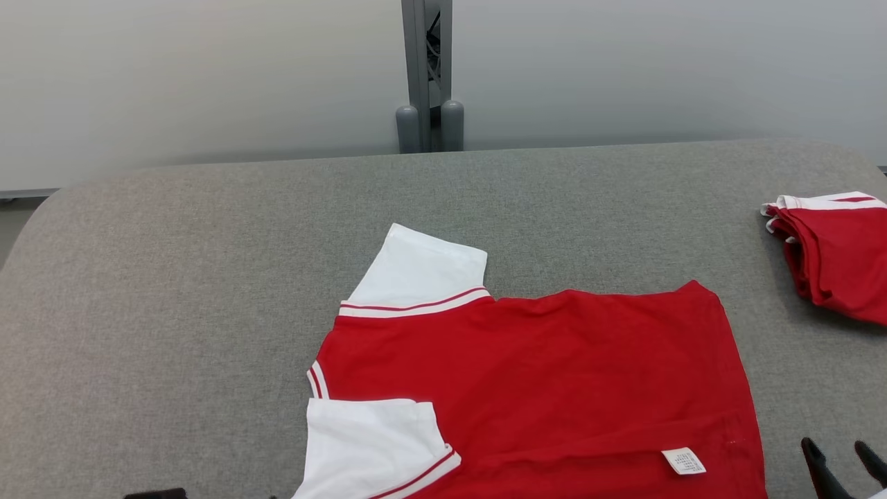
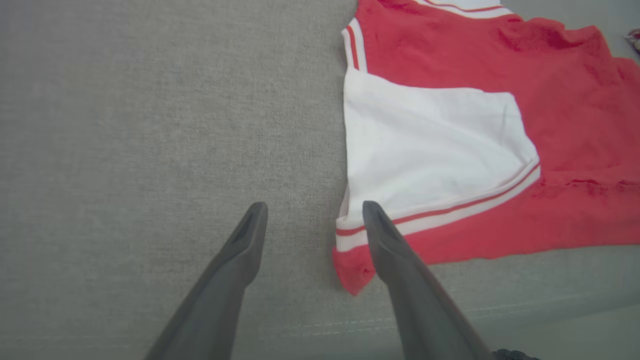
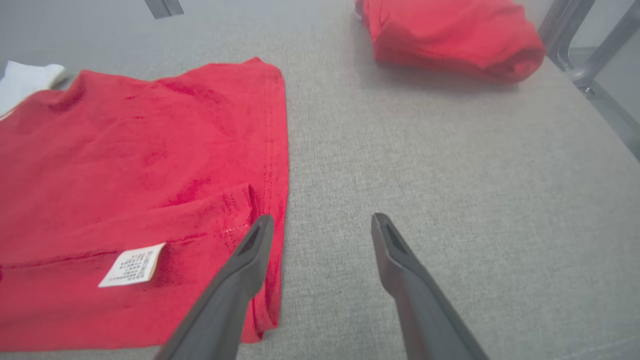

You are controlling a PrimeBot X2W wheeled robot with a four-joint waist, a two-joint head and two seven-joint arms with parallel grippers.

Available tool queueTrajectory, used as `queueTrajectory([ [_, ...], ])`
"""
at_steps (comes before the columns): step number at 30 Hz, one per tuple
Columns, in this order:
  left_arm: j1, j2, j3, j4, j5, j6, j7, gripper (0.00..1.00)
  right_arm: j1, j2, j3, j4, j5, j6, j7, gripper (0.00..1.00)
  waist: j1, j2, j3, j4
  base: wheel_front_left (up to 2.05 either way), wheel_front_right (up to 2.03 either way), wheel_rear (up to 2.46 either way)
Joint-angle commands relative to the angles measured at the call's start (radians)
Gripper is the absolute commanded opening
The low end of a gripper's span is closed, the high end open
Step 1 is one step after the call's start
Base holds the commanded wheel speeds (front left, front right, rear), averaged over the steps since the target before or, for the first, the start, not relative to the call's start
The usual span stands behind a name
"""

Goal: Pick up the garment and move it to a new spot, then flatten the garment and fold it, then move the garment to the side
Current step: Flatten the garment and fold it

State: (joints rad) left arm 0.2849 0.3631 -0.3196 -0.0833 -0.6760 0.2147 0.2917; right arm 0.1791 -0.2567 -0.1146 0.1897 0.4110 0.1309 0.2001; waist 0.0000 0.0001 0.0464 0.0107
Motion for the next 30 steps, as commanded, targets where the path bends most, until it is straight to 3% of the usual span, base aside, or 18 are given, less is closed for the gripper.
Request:
queueTrajectory([
  [1,-0.014,0.014,0.025,-0.009,0.02,0.015,-0.032,1.0,0.0,0.011,-0.027,-0.03,-0.034,0.0,-0.024,1.0,0.0,-0.0001,-0.009,-0.007,0.0,0.0,0.0],
  [7,-0.083,0.009,0.101,-0.03,0.061,0.035,-0.181,1.0,-0.049,0.073,-0.033,-0.11,-0.126,0.0,-0.076,1.0,0.0,-0.0001,-0.027,-0.027,0.0,0.0,0.0],
  [11,-0.162,-0.017,0.079,-0.005,0.107,0.039,-0.236,1.0,-0.083,0.098,0.011,-0.102,-0.155,0.0,-0.095,1.0,0.0,-0.0001,-0.028,-0.04,0.0,0.0,0.0],
  [15,-0.276,-0.022,0.041,0.052,0.105,-0.005,-0.2,1.0,-0.106,0.108,0.033,-0.09,-0.161,0.0,-0.102,1.0,0.0,-0.0001,-0.009,-0.051,0.0,0.0,0.0],
  [22,-0.551,-0.016,-0.011,0.191,0.05,-0.135,-0.056,1.0,-0.179,0.099,0.076,-0.088,-0.152,0.0,-0.115,1.0,0.0,-0.0001,0.088,-0.101,0.0,0.0,0.0],
  [30,-0.868,-0.034,-0.041,0.433,0.033,-0.211,0.07,1.0,-0.293,0.108,0.136,-0.068,-0.137,0.0,-0.148,1.0,0.0,-0.0001,0.224,-0.168,0.0,0.0,0.0],
])
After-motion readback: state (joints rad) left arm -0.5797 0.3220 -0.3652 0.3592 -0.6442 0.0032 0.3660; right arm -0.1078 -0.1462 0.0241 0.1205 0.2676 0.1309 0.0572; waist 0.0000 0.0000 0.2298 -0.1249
